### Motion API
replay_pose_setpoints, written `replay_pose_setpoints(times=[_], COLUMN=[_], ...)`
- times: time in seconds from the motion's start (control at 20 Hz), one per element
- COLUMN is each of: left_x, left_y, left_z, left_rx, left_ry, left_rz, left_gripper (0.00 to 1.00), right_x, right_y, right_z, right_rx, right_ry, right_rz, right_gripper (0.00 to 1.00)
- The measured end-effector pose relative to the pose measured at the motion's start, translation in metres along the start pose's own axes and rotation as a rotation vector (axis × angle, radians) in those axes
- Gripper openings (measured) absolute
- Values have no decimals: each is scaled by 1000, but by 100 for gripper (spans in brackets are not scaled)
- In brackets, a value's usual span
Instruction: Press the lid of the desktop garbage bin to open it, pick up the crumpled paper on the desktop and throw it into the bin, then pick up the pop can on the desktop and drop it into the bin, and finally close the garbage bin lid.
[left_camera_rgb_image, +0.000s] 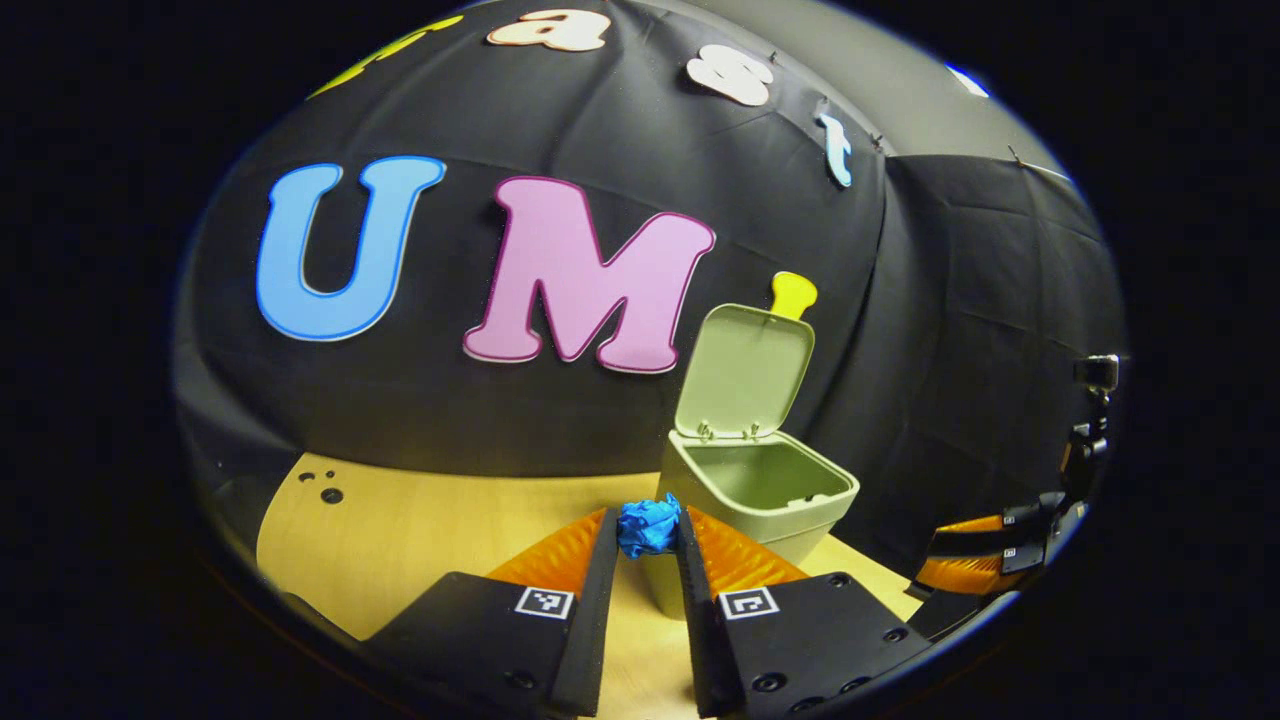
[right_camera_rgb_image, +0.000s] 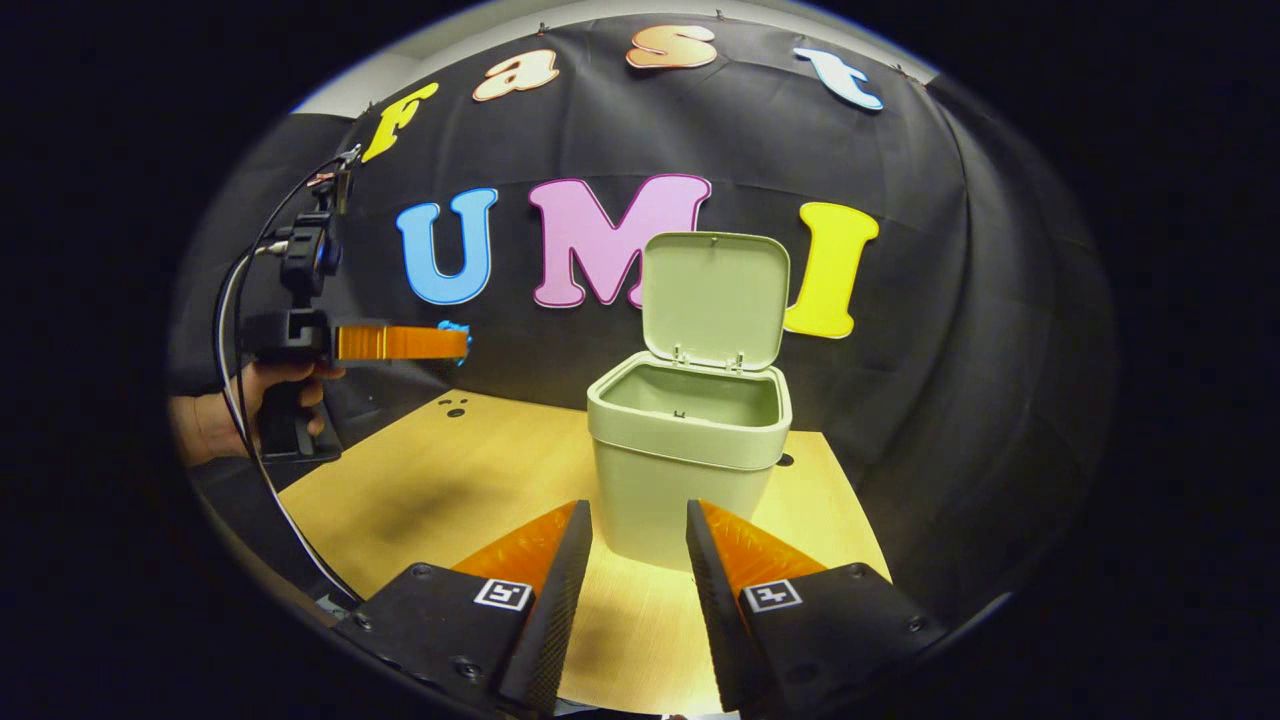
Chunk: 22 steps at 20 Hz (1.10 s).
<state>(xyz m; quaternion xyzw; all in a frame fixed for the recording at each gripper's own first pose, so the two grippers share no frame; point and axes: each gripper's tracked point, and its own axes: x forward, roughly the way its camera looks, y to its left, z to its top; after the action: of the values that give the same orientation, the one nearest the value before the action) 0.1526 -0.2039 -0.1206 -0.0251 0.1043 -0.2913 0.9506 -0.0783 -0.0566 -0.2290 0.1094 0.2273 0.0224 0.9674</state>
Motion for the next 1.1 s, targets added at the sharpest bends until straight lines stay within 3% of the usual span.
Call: replay_pose_setpoints(times=[0.3,0.35,0.4,0.45,0.55,0.6,0.65,0.75,1.1], left_x=[56,64,72,80,95,101,108,121,153], left_y=[-45,-51,-58,-65,-75,-81,-86,-92,-101], left_z=[20,18,17,14,9,6,4,0,-12], left_rx=[57,64,71,77,84,88,93,103,140], left_ry=[-5,2,5,11,29,37,43,55,90], left_rz=[-114,-127,-144,-156,-177,-187,-194,-202,-187], left_gripper=[39,34,43,35,39,35,39,35,39], right_x=[-12,-14,-16,-19,-23,-25,-27,-29,-27], right_y=[-22,-26,-30,-33,-40,-43,-47,-53,-73], right_z=[-4,-5,-6,-7,-9,-9,-10,-10,-9], right_rx=[23,28,31,32,34,37,41,48,64], right_ry=[-3,-5,-7,-6,-4,-4,-4,-3,-5], right_rz=[-61,-72,-82,-93,-113,-123,-133,-151,-184], right_gripper=[62,61,61,62,61,61,61,62,62])
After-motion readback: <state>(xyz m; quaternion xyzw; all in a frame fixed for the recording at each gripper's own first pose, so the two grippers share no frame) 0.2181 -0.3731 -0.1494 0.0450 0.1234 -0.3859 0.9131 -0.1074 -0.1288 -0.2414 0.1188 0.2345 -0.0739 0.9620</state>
